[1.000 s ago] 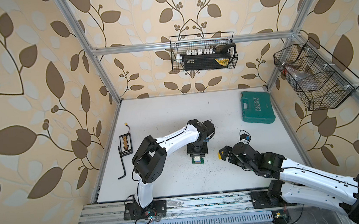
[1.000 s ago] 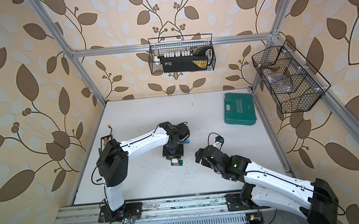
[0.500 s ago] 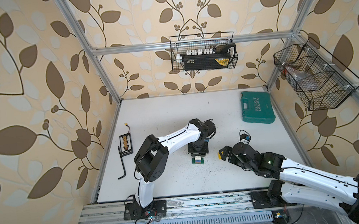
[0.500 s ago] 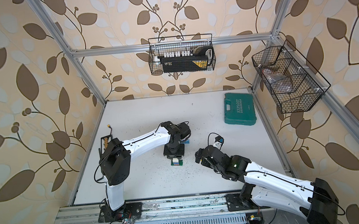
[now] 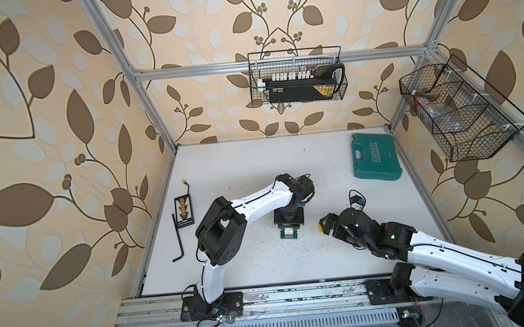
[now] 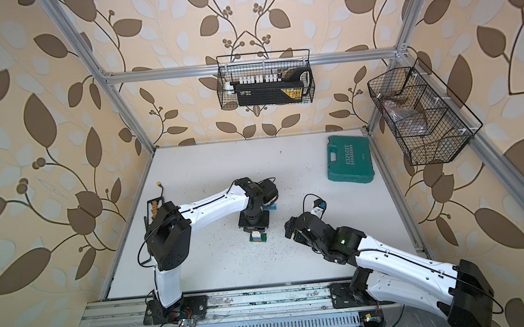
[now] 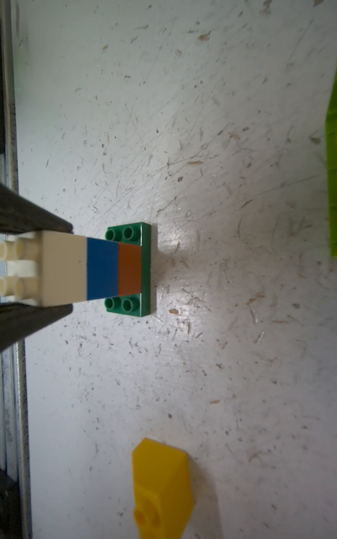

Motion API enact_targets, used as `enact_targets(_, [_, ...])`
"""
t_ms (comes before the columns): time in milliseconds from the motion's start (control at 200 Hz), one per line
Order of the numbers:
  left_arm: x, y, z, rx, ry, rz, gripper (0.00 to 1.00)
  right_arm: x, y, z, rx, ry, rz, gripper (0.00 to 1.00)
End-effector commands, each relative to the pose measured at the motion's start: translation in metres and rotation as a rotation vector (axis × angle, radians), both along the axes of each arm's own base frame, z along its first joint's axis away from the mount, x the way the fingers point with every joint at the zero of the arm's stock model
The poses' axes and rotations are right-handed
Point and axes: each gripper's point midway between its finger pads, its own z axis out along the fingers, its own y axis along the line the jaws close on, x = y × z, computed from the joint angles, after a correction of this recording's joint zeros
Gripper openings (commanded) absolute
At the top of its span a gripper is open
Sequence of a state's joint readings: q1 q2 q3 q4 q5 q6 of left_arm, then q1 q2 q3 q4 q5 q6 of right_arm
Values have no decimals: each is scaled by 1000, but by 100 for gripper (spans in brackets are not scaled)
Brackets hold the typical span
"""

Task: Assemble the number 1 with lego
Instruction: Assemble the lego brick with the lego brick.

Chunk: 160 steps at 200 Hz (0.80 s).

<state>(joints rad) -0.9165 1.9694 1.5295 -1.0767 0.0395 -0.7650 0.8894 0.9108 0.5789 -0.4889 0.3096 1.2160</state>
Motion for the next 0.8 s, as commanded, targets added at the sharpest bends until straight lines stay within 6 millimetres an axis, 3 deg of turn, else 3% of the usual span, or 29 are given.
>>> enact_targets(0, [-18,2,-59,37,103,-3,17,-3,-4,-7,-11,22,-8,99])
enact_targets(210, [-21,0,-68,24,130,17,16,-3,-4,-7,-13,23,-8,99])
enact_targets(520, [-21,1,-51,52,162,116,14,-3,-4,-8,-16,24,-9,99])
enact_targets(645, [-19,1,-40,65,153,132,20,-3,-4,-7,-14,24,-9,99])
enact_targets(795, [-17,4,-31,80,138,133,39,-3,-5,-7,-15,25,-10,99])
